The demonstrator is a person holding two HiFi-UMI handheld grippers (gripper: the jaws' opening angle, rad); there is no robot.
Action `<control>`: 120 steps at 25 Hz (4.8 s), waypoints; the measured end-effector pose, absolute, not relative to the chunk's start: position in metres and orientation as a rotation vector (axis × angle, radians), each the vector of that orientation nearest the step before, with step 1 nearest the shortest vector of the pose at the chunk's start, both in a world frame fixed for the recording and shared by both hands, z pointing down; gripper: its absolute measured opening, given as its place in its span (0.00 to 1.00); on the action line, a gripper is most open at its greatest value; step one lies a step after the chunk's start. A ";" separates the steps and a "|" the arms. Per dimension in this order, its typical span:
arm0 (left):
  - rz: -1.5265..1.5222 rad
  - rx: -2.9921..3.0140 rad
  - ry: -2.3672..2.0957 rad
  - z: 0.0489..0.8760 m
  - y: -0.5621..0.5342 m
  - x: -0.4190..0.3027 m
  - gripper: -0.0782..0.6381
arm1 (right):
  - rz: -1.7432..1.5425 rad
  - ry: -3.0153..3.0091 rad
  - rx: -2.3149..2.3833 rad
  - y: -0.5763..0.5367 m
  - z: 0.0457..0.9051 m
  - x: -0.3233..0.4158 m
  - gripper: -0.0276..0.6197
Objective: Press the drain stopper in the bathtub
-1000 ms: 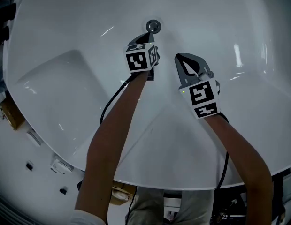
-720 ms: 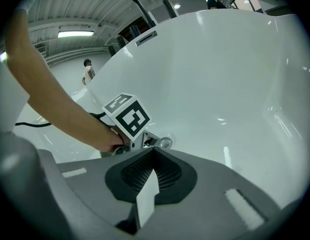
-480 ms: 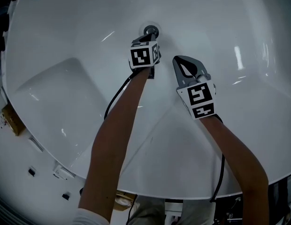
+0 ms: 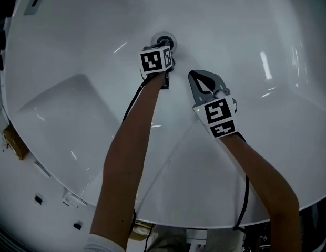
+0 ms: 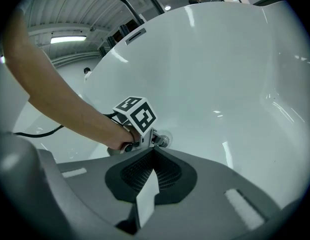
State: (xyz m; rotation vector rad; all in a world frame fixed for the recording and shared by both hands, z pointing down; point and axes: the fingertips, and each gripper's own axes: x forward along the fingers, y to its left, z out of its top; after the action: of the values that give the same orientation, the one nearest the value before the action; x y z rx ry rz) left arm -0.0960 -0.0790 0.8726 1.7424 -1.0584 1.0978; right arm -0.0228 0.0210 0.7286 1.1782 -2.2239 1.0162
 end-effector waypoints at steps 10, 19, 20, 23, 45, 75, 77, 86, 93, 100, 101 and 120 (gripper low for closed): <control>1.163 1.756 -1.012 0.875 -0.078 -0.091 0.11 | 1.036 -2.200 1.197 0.024 0.728 -0.020 0.05; 1.136 1.793 -1.055 0.842 -0.065 -0.088 0.11 | 0.983 -2.220 1.139 0.028 0.699 -0.037 0.05; 1.140 1.793 -1.058 0.837 -0.064 -0.088 0.11 | 0.979 -2.221 1.141 0.029 0.694 -0.038 0.05; 1.154 1.829 -1.048 0.814 -0.066 -0.084 0.11 | 0.964 -2.221 1.146 0.032 0.678 -0.040 0.05; 1.058 1.990 -1.042 0.569 -0.025 -0.075 0.11 | 0.829 -2.265 1.239 0.065 0.465 -0.035 0.05; 0.606 2.165 -1.145 0.156 0.145 -0.187 0.11 | 0.677 -2.521 1.432 0.140 0.093 -0.145 0.05; 0.562 2.169 -1.159 0.130 0.151 -0.199 0.11 | 0.657 -2.558 1.443 0.138 0.069 -0.154 0.05; 0.409 2.190 -1.246 0.018 0.207 -0.261 0.11 | 0.584 -2.671 1.402 0.173 -0.030 -0.222 0.05; 0.323 2.293 -1.374 -0.063 0.240 -0.304 0.11 | 0.528 -2.695 1.416 0.208 -0.086 -0.246 0.05; 0.256 2.448 -1.431 -0.134 0.270 -0.317 0.11 | 0.478 -2.761 1.565 0.238 -0.144 -0.248 0.05; 0.259 2.468 -1.433 -0.138 0.278 -0.317 0.11 | 0.467 -2.762 1.588 0.245 -0.149 -0.249 0.05; 0.334 2.515 -1.432 -0.124 0.324 -0.319 0.11 | 0.330 -2.728 1.456 0.315 -0.137 -0.290 0.03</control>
State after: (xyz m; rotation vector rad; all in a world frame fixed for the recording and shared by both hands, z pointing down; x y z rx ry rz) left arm -0.3189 0.3236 -0.1239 2.5152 -1.4319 0.3339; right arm -0.2903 0.3152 -0.1374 1.4555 -2.7280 0.3304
